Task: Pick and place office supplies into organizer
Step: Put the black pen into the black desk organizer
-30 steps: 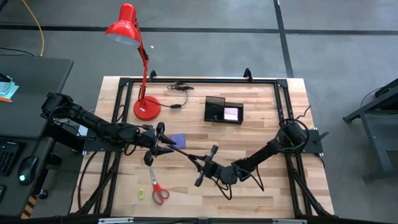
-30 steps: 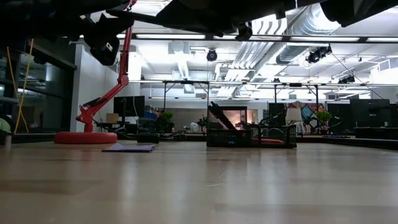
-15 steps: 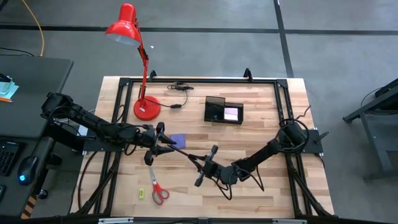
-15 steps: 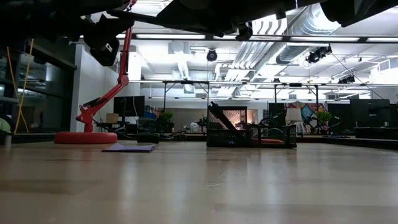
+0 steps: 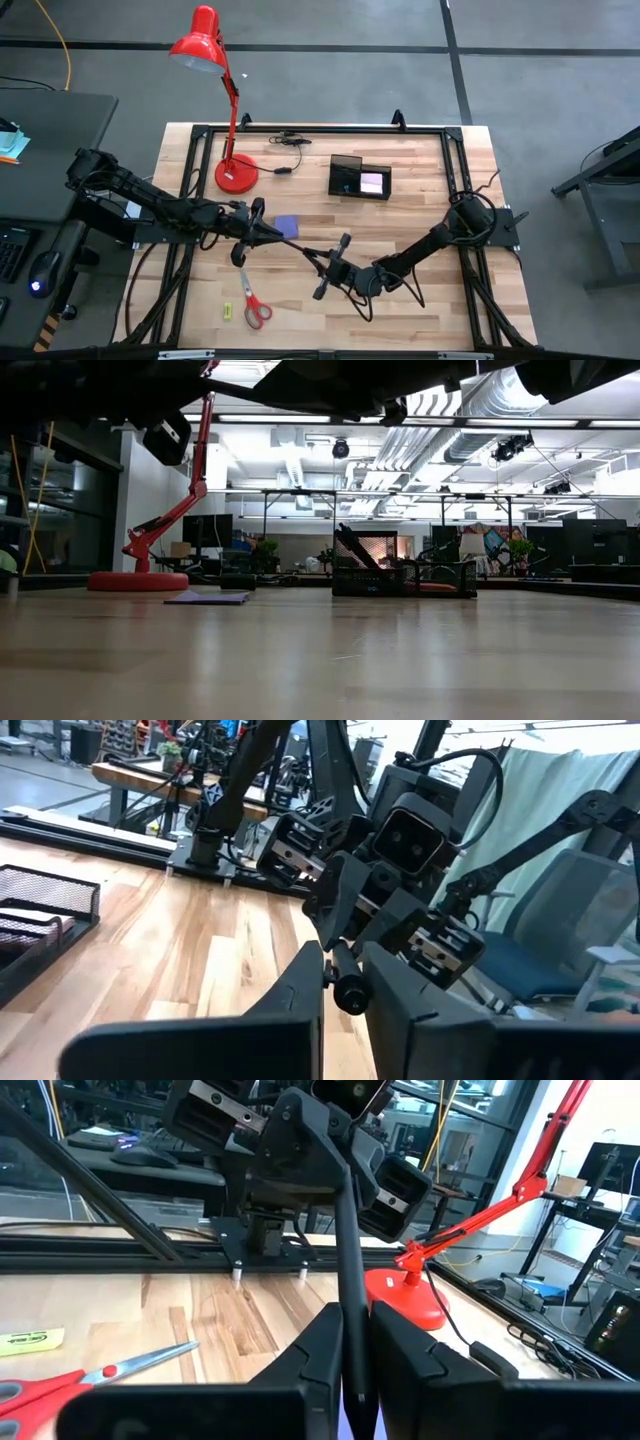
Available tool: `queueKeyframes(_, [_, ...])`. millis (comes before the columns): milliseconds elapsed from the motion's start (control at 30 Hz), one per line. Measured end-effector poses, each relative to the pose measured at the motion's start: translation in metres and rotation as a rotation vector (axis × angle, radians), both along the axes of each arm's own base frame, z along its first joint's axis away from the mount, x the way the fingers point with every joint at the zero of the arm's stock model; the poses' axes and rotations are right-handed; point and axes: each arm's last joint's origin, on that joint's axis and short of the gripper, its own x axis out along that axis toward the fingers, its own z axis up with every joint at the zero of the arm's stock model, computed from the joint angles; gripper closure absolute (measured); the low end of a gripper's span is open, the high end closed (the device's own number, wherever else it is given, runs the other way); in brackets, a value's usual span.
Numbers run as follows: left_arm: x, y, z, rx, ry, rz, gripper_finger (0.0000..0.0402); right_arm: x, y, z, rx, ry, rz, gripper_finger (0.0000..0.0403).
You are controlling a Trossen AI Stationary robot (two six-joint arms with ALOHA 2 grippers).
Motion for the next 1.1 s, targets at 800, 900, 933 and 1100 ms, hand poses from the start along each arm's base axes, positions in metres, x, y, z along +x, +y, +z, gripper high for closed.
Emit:
queueKeyframes(800, [0.001, 0.007, 0.003, 0.035, -0.006, 0.244, 0.035, -0.058, 0.056, -0.018, -0.155, 0.122, -0.4, 0.0213])
queueKeyframes(900, [0.006, 0.01, 0.013, 0.056, -0.032, 0.278, 0.0364, -0.068, 0.065, -0.025, -0.166, 0.127, -0.363, 0.0213])
queueKeyframes(933, [0.009, 0.012, 0.018, 0.057, -0.033, 0.284, 0.0371, -0.071, 0.068, -0.027, -0.174, 0.132, -0.349, 0.0213])
queueKeyframes(1100, [0.028, 0.025, 0.038, 0.078, 0.051, 0.32, 0.0385, -0.089, 0.077, -0.041, -0.21, 0.149, -0.307, 0.0214])
